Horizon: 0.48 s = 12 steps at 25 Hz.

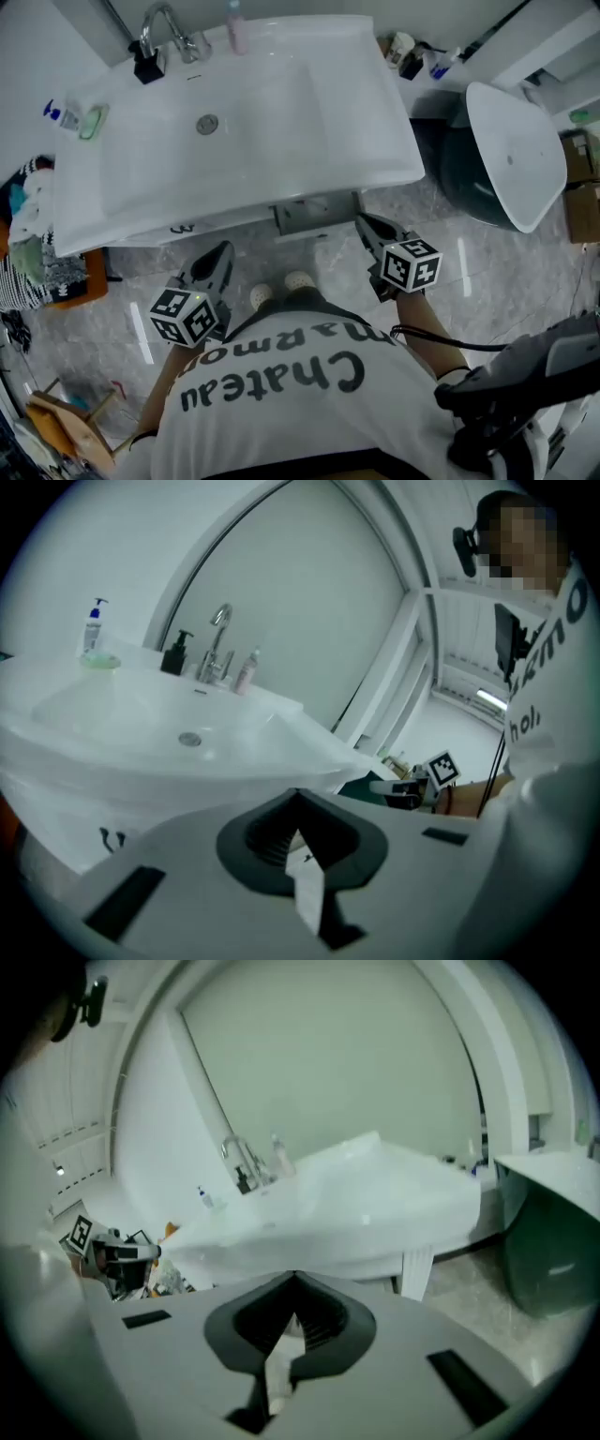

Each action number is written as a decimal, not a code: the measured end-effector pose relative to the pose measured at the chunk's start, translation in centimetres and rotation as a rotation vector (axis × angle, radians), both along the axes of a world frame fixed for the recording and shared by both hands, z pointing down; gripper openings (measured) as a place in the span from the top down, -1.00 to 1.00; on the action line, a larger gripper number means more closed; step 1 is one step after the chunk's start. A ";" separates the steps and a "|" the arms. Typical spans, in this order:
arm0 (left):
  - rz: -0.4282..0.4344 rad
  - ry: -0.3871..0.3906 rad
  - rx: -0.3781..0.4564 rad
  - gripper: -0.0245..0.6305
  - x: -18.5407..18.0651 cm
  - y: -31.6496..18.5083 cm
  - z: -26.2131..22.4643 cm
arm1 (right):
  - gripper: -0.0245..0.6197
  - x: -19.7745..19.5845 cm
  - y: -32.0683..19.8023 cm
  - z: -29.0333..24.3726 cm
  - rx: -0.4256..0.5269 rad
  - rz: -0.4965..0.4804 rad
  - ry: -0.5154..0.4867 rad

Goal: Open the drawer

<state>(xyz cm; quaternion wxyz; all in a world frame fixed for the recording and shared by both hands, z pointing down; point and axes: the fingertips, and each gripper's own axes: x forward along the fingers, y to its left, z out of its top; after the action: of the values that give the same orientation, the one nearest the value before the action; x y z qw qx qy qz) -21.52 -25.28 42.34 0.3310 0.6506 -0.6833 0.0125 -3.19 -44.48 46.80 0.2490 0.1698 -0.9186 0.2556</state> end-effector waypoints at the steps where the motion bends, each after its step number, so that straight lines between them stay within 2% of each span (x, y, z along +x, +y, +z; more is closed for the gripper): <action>1: 0.022 -0.011 0.046 0.90 -0.4 -1.1 -1.7 | 0.91 -0.5 -1.1 -3.3 0.048 0.023 -0.062; 4: 0.071 -0.041 0.166 0.90 -1.8 -3.9 -6.7 | 0.91 -1.9 -3.2 -12.5 0.173 0.065 -0.230; 6: 0.096 -0.056 0.228 0.90 -2.2 -5.2 -9.6 | 0.91 -2.7 -3.1 -16.9 0.242 0.068 -0.295; 9: 0.130 -0.071 0.304 0.90 -2.3 -6.5 -13.2 | 0.91 -3.7 -2.2 -20.0 0.302 0.059 -0.322; 12: 0.157 -0.085 0.344 0.90 -2.1 -7.1 -14.9 | 0.91 -3.9 -1.7 -20.3 0.319 0.064 -0.302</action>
<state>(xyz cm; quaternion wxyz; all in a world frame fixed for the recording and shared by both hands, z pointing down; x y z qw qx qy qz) -23.59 -32.35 27.40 0.1840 0.7479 -0.6357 -0.0511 -7.09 -46.20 26.49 0.0704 0.1957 -0.9684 0.1374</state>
